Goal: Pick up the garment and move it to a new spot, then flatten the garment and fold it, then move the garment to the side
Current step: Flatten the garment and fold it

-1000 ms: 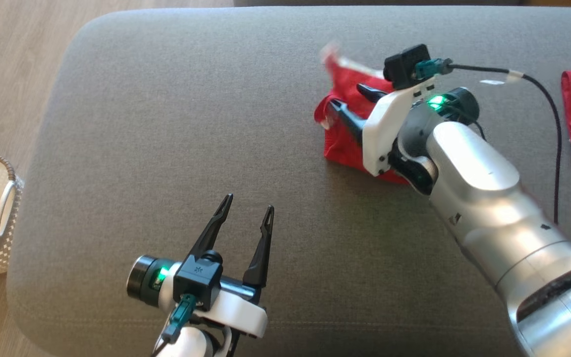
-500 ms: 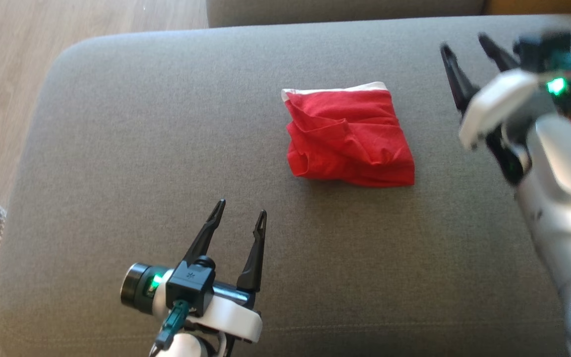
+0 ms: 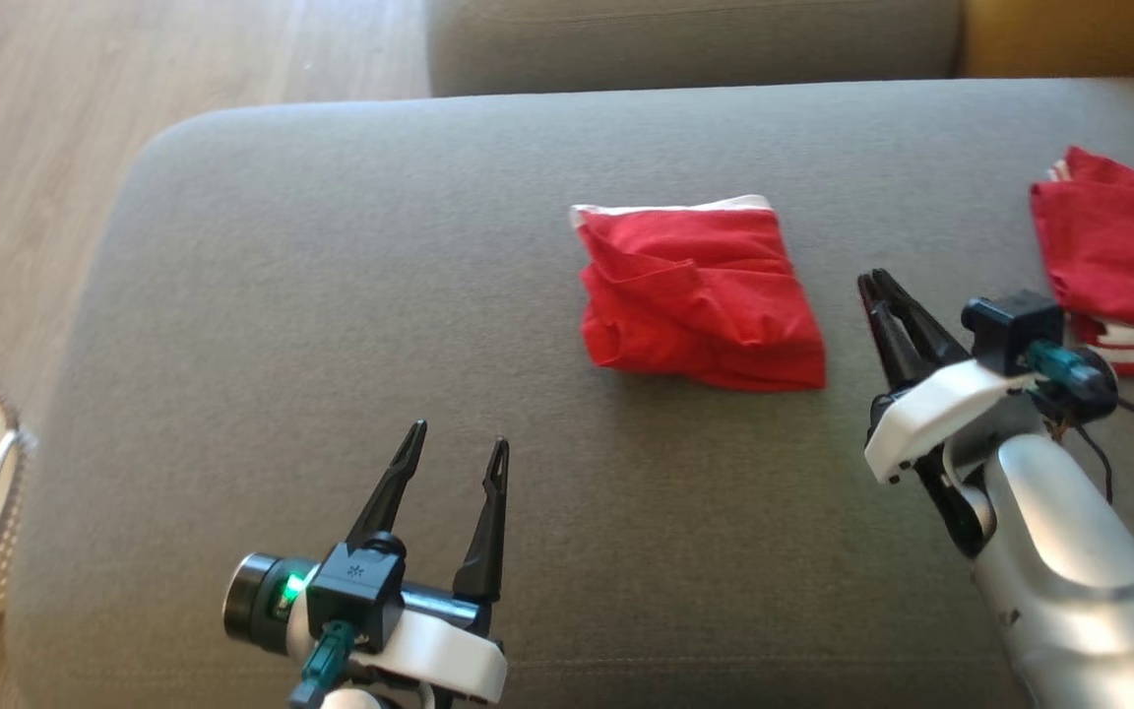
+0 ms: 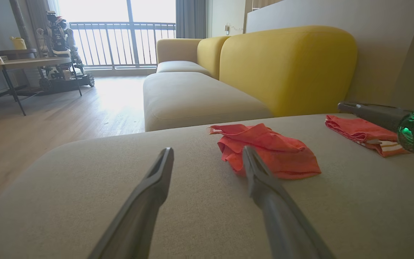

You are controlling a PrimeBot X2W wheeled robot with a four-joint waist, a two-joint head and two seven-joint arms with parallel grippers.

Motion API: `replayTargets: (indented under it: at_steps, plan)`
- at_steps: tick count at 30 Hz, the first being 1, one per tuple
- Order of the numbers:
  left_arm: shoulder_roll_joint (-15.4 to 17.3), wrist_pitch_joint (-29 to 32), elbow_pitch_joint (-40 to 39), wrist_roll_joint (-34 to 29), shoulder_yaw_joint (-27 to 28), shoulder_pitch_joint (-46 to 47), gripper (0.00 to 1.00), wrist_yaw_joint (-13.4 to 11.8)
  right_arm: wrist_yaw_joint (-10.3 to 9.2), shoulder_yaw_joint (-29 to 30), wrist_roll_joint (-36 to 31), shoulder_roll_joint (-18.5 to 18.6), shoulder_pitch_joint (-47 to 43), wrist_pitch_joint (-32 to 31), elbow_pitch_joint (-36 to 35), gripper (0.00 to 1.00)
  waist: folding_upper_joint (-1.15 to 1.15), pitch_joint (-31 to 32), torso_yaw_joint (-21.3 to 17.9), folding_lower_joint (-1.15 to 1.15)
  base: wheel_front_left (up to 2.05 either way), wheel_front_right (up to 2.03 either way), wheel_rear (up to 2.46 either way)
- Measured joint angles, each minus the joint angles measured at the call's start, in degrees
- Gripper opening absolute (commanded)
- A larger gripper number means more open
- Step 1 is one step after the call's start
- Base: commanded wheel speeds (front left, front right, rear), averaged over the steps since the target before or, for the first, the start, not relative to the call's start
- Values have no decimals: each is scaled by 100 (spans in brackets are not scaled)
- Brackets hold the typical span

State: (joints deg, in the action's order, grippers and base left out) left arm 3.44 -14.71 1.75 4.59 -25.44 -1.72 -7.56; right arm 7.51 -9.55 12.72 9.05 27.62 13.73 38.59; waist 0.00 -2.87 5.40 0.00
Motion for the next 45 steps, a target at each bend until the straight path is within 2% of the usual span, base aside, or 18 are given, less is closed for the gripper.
replayTargets:
  at_steps: [7, 12, 16, 19, 23, 27, 28, 31, 32, 33, 34, 35, 36, 37, 40, 43, 45]
  plan:
    - [-2, 0, -7, 1, -81, 41, 100, 55, 0, -209, -628, 47, 921, -200, 994, 0, 0, -201, 508, 0, 0, 0, 0]
    - [-4, 0, 12, 10, -179, 147, 100, 56, 0, -670, -479, 55, 1404, -478, 1919, 0, 0, -381, 887, 0, 0, 0, 0]
    - [-4, 0, 24, 10, -180, 223, 100, 51, 0, -1010, -30, -9, 1413, -492, 2316, 0, 0, -490, 1064, 0, 0, 0, 0]
    - [-4, 0, 32, 11, -169, 222, 100, 40, 0, -1594, 577, -183, 1391, -517, 2213, 0, 0, -488, 1027, 0, 0, 0, 0]
    - [-7, 0, 33, 11, -176, 221, 100, 40, 0, -2791, 1653, -275, 1109, -705, 1451, 0, 0, -414, 883, 0, 0, 0, 0]
    - [-8, 0, 41, 11, -175, 219, 100, 10, 0, -3841, 2548, 9, 662, -823, 676, 0, 0, -295, 747, 0, 0, 0, 0]
    - [-8, 0, 41, 11, -175, 219, 100, 10, 0, -3841, 2548, 9, 662, -823, 676, 0, 0, -295, 747, 0, 0, 0, 0]
    - [-9, 0, 45, 11, -153, 179, 100, -27, 0, -4102, 2989, 323, 449, -573, 292, 0, 0, -149, 658, 0, 0, 0, 0]
    - [-9, 0, 45, 11, -137, 157, 100, -55, 0, -4092, 3043, 389, 422, -400, 235, 23, 0, -95, 624, 0, 0, 0, 0]
    - [-10, 0, 41, 11, -105, 124, 100, -62, 0, -4047, 3031, 436, 419, -233, 212, 72, 0, -36, 588, 0, 0, 0, 0]
    - [-10, 0, 35, 12, -67, 68, 100, -91, 0, -3897, 2951, 458, 414, -96, 214, 100, 0, 30, 550, 0, 0, 0, 0]
    - [-10, 0, 33, 20, -16, 1, 100, -104, 0, -3638, 2865, 460, 389, -12, 213, 100, 0, 101, 511, 0, 0, 0, 0]
    - [-8, 0, 21, 74, 56, -149, 100, -114, 0, -2876, 2686, 452, 221, 46, 75, 100, 0, 254, 436, 0, 0, 0, 0]
    - [-8, 1, -7, 88, 86, -229, 100, -162, 0, -2396, 2479, 449, 62, 51, -177, 100, 0, 318, 388, 0, 0, 0, 0]
    - [-5, 1, -88, 104, 260, -396, 100, -248, 0, -1033, 1459, 374, -623, 74, -1068, 100, 0, 462, 218, 0, 0, 0, 0]
    - [-8, 0, -253, 190, 431, -417, 100, -334, 0, 259, 847, 3, -1710, 74, -1808, 100, 0, 589, 81, 0, 0, 0, 0]
    - [-8, 0, -409, 215, 558, -438, 100, -408, 0, 901, 466, -293, -2405, 74, -2187, 100, 0, 657, -3, 0, 0, 0, 0]
